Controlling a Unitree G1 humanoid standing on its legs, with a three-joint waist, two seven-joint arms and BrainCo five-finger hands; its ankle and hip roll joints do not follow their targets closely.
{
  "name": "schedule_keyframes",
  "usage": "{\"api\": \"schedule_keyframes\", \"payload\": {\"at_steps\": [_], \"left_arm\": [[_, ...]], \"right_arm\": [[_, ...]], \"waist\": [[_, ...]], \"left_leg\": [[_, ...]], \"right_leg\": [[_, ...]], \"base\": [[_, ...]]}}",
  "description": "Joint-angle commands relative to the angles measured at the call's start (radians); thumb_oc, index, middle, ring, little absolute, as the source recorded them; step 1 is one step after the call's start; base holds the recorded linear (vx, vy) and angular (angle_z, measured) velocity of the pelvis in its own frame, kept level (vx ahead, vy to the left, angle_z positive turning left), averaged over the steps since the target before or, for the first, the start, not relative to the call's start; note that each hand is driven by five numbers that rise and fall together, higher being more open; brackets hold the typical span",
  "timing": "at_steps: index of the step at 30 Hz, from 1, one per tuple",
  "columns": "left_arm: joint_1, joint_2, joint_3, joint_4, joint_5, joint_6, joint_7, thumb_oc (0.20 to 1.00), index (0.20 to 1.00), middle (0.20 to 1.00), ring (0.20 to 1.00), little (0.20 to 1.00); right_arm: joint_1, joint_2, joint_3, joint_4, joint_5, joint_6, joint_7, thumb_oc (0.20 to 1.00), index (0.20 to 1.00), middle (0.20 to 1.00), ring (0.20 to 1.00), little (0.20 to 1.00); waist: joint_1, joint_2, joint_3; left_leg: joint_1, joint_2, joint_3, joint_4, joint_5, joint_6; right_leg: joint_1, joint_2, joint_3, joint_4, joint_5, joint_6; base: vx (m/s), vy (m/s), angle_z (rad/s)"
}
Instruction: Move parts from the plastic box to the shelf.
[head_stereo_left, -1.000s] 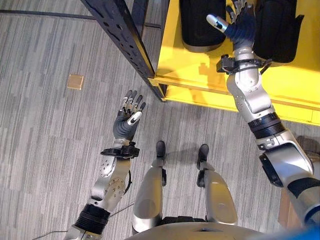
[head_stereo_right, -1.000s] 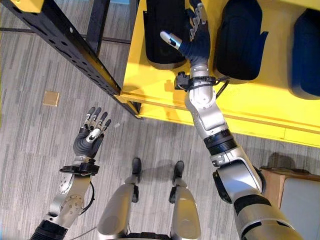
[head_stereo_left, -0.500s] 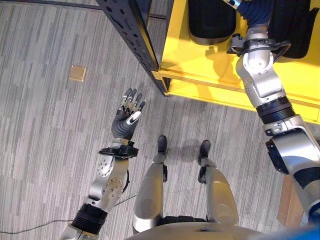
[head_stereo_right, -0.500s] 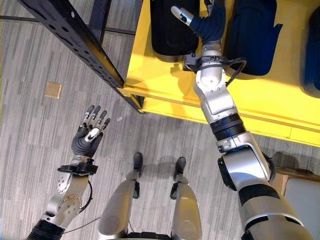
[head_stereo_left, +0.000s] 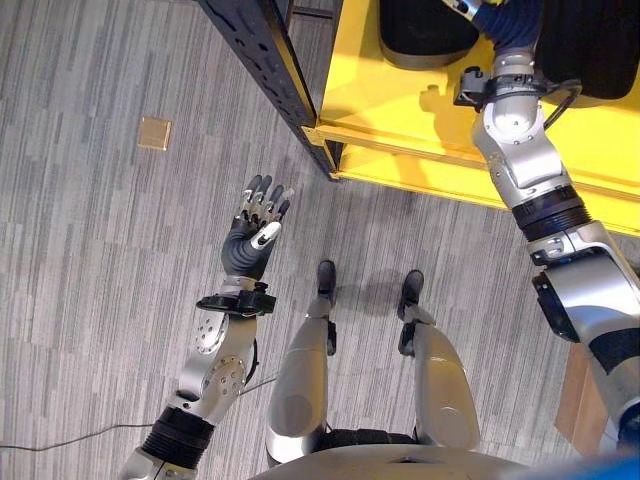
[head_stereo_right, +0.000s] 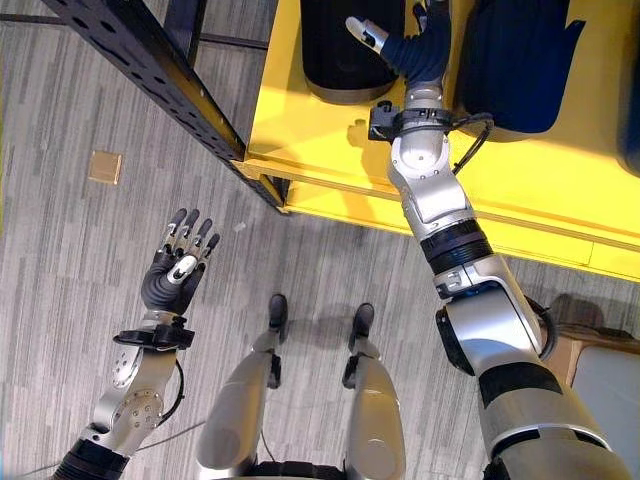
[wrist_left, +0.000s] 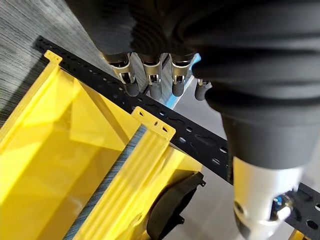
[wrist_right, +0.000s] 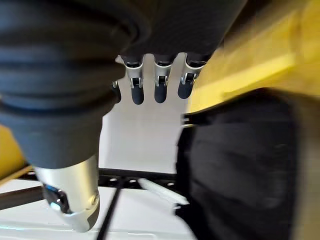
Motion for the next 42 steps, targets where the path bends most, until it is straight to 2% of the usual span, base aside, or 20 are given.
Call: {"api": "schedule_keyframes", "payload": {"at_steps": [1,15,29,42], "left_arm": [[0.05,0.046,-0.005,-0.158,-0.01,-0.067,0.0,1.0,1.0,1.0,1.0,1.0],[0.055,0.048,-0.005,-0.16,-0.003,-0.077,0.015,1.0,1.0,1.0,1.0,1.0],[0.049,0.037,-0.015,-0.153,-0.013,-0.078,0.02,1.0,1.0,1.0,1.0,1.0],[0.046,0.038,-0.016,-0.153,-0.01,-0.08,0.028,1.0,1.0,1.0,1.0,1.0]], "right_arm": [[-0.108,-0.023,0.039,0.021,-0.001,-0.057,-0.005,1.0,1.0,1.0,1.0,1.0],[-0.083,0.02,0.035,0.072,0.046,-0.06,0.002,1.0,1.0,1.0,1.0,1.0],[-0.033,0.064,0.032,0.018,0.069,-0.069,0.016,1.0,1.0,1.0,1.0,1.0],[-0.01,0.071,0.018,0.003,0.07,-0.071,0.01,1.0,1.0,1.0,1.0,1.0]], "waist": [[0.001,-0.006,-0.051],[0.0,0.005,-0.046],[-0.002,-0.002,-0.045],[0.002,-0.005,-0.042]], "left_leg": [[0.028,0.064,-0.018,0.003,0.011,-0.041],[0.029,0.061,-0.02,0.001,0.011,-0.04],[0.028,0.061,-0.023,0.002,0.01,-0.041],[0.02,0.056,-0.032,0.008,0.011,-0.041]], "right_leg": [[-0.003,-0.098,0.045,0.025,0.037,0.089],[-0.007,-0.098,0.045,0.028,0.038,0.088],[-0.001,-0.097,0.04,0.026,0.037,0.089],[0.0,-0.099,0.036,0.028,0.036,0.087]], "base": [[0.0,0.0,0.0],[0.0,0.0,0.01],[0.0,0.0,0.0],[0.0,0.0,0.0]]}}
